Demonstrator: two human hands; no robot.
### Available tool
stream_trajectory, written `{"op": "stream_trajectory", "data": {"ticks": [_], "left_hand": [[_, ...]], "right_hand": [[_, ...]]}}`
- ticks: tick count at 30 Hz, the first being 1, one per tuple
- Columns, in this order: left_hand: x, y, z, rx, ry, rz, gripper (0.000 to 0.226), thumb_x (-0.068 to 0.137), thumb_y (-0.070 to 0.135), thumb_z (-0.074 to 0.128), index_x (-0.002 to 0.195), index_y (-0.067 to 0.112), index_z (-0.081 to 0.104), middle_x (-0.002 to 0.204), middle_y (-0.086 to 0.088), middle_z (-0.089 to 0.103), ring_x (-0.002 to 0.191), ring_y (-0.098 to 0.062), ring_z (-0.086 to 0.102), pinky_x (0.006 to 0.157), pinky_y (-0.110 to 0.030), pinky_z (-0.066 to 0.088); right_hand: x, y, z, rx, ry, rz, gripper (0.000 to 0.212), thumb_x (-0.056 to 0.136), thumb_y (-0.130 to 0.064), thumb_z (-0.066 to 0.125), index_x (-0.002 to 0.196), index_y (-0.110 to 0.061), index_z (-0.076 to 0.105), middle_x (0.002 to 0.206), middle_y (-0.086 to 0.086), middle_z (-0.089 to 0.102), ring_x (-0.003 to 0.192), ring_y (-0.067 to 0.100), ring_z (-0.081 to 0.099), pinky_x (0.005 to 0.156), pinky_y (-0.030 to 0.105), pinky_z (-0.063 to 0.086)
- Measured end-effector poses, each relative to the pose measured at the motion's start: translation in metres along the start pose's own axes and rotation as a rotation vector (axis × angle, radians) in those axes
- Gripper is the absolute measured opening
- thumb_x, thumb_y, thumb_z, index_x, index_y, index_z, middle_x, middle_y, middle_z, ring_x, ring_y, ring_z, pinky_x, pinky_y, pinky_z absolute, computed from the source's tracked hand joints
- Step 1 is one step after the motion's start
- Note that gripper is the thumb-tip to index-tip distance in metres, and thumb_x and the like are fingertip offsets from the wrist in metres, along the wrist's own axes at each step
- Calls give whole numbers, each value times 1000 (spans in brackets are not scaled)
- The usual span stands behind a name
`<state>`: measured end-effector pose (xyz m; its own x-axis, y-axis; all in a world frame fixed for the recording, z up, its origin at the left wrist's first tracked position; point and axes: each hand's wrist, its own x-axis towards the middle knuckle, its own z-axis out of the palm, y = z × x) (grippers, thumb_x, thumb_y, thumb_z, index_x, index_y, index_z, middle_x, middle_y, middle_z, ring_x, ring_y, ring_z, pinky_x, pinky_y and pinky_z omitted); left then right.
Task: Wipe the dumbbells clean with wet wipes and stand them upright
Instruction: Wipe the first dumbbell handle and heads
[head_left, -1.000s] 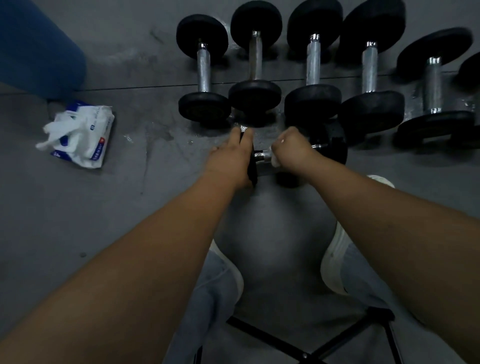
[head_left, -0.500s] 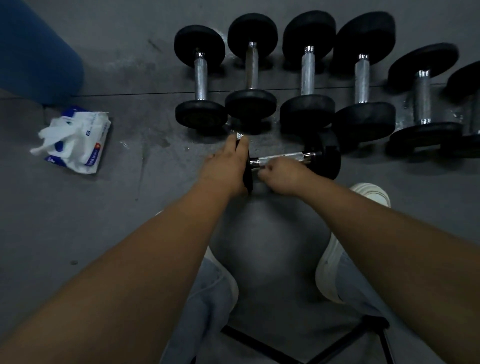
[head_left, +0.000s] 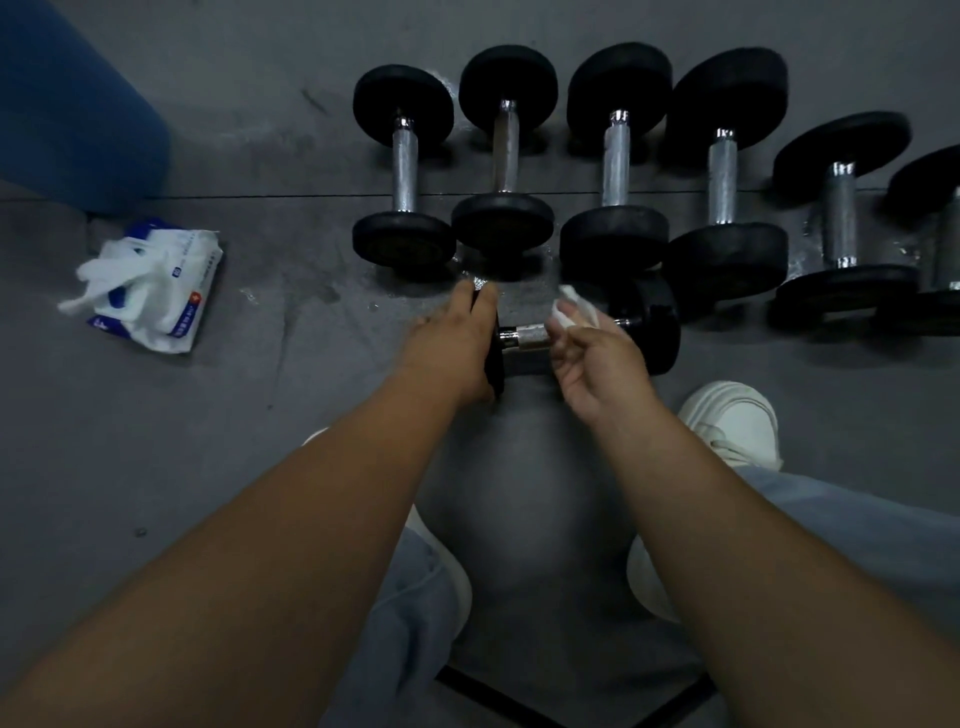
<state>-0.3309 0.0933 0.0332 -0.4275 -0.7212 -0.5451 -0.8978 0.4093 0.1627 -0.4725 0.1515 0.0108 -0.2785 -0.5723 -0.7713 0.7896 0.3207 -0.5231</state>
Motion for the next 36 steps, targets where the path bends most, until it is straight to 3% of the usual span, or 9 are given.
{"op": "stream_trajectory", "data": {"ticks": [6,10,12,15,17,20,25,28,36], "left_hand": [[0,0,1,-6,18,10,123,57,31,91,152,19,13,156,-7,17,129,-36,47,99,-46,42],[-1,0,0,-18,5,7,125,57,32,92,153,20,12,158,-6,14,131,-35,45,100,-46,42],[-1,0,0,-25,-2,4,125,57,31,92,153,20,12,158,-6,13,131,-36,45,101,-46,41],[-1,0,-2,-25,-1,5,123,58,31,92,152,20,13,156,-6,16,129,-36,46,99,-45,42],[-1,0,-3,-27,4,8,119,60,30,90,151,20,14,155,-6,18,128,-36,47,98,-45,42],[-2,1,-2,-37,-1,4,119,63,30,88,153,19,11,158,-7,13,130,-36,45,100,-47,41],[-2,0,0,-35,8,2,117,64,29,86,153,19,11,158,-8,14,129,-37,46,99,-47,42],[-1,0,-2,-46,1,8,118,59,29,89,150,19,16,154,-6,18,126,-37,48,95,-46,44],[1,-1,0,-32,-12,2,126,58,31,91,153,21,10,158,-7,13,129,-36,46,100,-49,42]], "right_hand": [[-2,7,1,-744,-50,-160,74,85,17,35,146,-24,32,141,-7,40,57,11,53,47,20,47],[-3,-3,-13,-1417,-164,-533,68,80,5,36,142,-23,38,142,0,47,109,21,59,97,38,48],[-5,-17,-11,-1681,-63,-587,58,81,-5,40,135,-28,44,132,0,57,113,26,59,97,40,47],[-9,-31,3,-1489,-39,-635,38,91,-7,49,123,-23,59,107,4,68,78,20,67,69,29,55],[-9,-22,16,-1014,-99,-403,22,94,-9,53,113,-15,64,89,6,67,48,9,56,43,20,46],[-4,0,21,-615,15,2,19,97,-10,49,115,-16,51,83,6,60,46,6,46,36,15,34],[-1,-1,16,-880,-75,-211,43,89,3,57,125,-14,42,104,1,60,72,10,58,51,13,46],[1,-9,13,-867,-55,-156,42,92,5,43,128,-18,43,112,4,64,54,18,59,41,23,45],[21,-33,-3,-2103,85,-774,19,90,-27,55,97,-19,70,108,8,58,103,32,51,76,36,38]]}}
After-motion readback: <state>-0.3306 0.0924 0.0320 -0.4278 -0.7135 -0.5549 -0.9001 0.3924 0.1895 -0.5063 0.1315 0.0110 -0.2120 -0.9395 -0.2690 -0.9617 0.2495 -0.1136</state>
